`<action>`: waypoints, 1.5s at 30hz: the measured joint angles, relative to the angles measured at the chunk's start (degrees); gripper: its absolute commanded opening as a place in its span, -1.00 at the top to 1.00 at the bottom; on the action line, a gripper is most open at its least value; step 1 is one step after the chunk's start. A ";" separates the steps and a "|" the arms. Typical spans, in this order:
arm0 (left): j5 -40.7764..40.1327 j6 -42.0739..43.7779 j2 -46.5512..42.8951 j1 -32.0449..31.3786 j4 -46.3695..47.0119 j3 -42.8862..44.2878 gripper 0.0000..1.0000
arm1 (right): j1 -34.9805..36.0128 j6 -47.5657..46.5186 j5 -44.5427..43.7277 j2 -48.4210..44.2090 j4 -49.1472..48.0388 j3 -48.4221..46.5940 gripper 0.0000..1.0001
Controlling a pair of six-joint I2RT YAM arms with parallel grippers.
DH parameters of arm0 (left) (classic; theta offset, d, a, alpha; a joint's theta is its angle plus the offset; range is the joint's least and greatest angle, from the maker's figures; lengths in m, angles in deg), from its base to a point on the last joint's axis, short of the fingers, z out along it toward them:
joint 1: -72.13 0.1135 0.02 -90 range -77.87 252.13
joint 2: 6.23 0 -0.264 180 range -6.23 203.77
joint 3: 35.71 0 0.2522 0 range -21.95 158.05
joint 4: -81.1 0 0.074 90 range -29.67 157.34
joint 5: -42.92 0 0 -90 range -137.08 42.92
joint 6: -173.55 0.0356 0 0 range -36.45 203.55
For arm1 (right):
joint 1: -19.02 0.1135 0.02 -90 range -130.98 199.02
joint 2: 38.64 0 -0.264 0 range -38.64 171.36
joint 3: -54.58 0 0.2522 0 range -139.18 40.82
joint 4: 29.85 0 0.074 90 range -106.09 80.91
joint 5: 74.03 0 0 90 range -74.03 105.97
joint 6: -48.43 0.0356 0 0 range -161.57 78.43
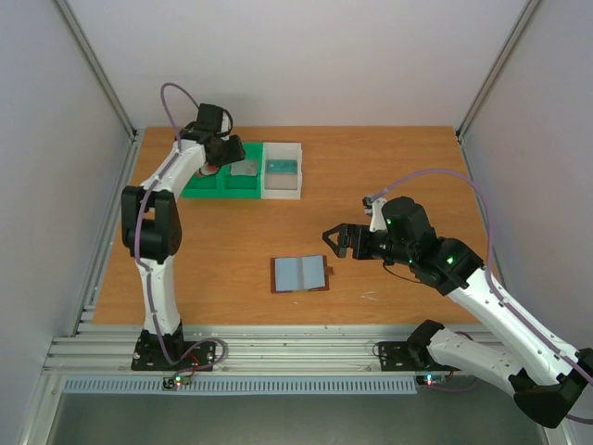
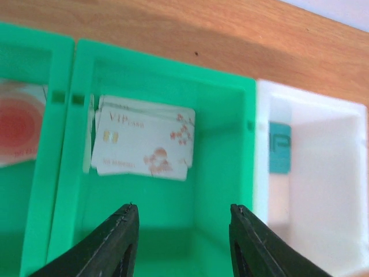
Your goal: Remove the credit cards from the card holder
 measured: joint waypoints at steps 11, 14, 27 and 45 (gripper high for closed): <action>9.66 -3.65 -22.16 -1.20 -0.63 -24.74 0.17 | -0.02 -1.55 -1.90 5.25 5.03 -1.99 -0.77; 11.65 -3.87 -25.59 -3.50 -0.70 -29.99 0.18 | -0.02 -2.54 -1.57 6.47 5.18 -1.51 -0.52; 16.20 -9.20 -37.48 -15.02 4.50 -50.60 0.24 | -0.02 -3.69 2.86 11.80 0.04 4.90 0.26; 18.14 -17.79 -37.68 -21.22 17.84 -62.71 0.31 | -0.02 -3.06 5.95 25.44 -8.79 10.25 0.52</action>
